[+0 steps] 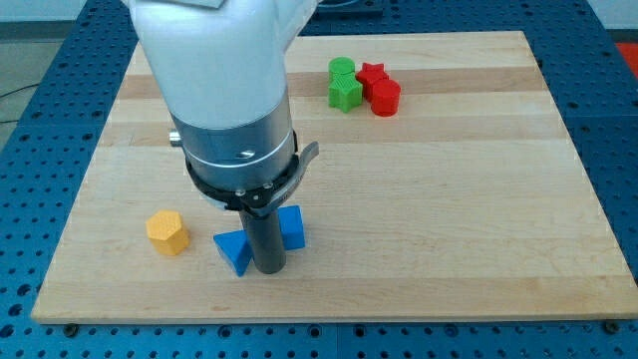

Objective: Move the blue cube above the blue triangle

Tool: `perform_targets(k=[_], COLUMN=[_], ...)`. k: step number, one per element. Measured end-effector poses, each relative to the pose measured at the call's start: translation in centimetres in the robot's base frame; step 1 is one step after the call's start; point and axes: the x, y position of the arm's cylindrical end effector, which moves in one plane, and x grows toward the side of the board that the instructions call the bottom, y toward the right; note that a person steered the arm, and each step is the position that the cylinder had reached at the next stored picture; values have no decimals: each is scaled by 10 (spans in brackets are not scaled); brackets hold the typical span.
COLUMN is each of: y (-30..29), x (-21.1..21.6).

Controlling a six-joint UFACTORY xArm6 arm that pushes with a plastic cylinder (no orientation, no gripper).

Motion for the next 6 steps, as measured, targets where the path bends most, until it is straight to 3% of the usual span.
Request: perform_targets(k=[2,4,6], y=[-59,40,84], x=[0,-17,-38])
